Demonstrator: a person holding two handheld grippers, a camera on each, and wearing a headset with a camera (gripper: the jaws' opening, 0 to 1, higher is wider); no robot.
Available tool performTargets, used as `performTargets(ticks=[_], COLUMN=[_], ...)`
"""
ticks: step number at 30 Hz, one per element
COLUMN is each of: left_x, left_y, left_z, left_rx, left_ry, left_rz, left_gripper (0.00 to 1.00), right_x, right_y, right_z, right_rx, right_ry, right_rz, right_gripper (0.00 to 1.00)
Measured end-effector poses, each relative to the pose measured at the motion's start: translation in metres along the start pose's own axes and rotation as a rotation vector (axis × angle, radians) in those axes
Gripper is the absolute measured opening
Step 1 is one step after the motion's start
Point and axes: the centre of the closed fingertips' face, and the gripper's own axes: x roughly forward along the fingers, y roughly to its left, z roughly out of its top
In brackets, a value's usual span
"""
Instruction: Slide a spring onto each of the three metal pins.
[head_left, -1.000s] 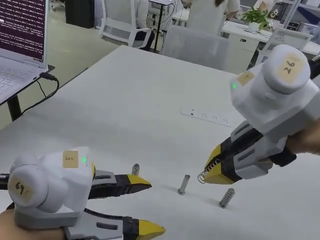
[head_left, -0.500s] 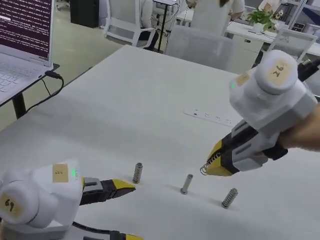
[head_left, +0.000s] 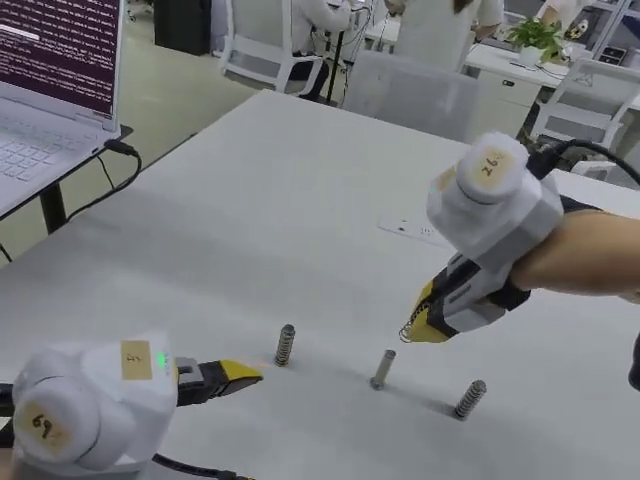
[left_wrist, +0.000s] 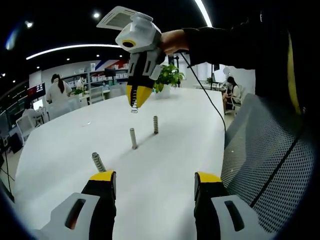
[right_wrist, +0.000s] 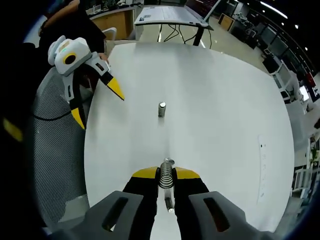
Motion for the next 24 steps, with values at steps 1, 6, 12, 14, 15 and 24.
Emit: performTargets(ticks=[1, 6, 12, 14, 15, 24], left_x=[0.000, 0.001, 0.001, 0.001, 0.001, 0.001], left_y=[0.001, 0.002, 0.004, 0.004, 0.004, 0.003], left_z=[-0.001, -0.001, -0.003, -0.003, -0.003, -0.006], left_rx=[0.001, -0.011, -0.008, -0.010, -0.010, -0.020], left_ry=[0.004, 0.002, 0.012, 0.013, 0.012, 0.020], left_rz=[0.004, 0.012, 0.018, 0.018, 0.019, 0.020], left_gripper=[0.59, 0.59, 0.59, 0.59, 0.59, 0.59], right_x=[0.002, 0.015, 0.022, 0.026, 0.027, 0.036], right_y=[-0.001, -0.009, -0.007, -0.008, -0.008, -0.010], right_z=[-0.001, -0.008, -0.008, -0.008, -0.009, -0.011], right_rx=[-0.001, -0.006, -0.002, -0.002, -0.002, 0.002], right_ry=[0.008, 0.055, 0.058, 0.060, 0.061, 0.069], right_rz=[0.001, 0.009, 0.032, 0.033, 0.035, 0.048], right_gripper=[0.09, 0.09, 0.09, 0.09, 0.09, 0.09])
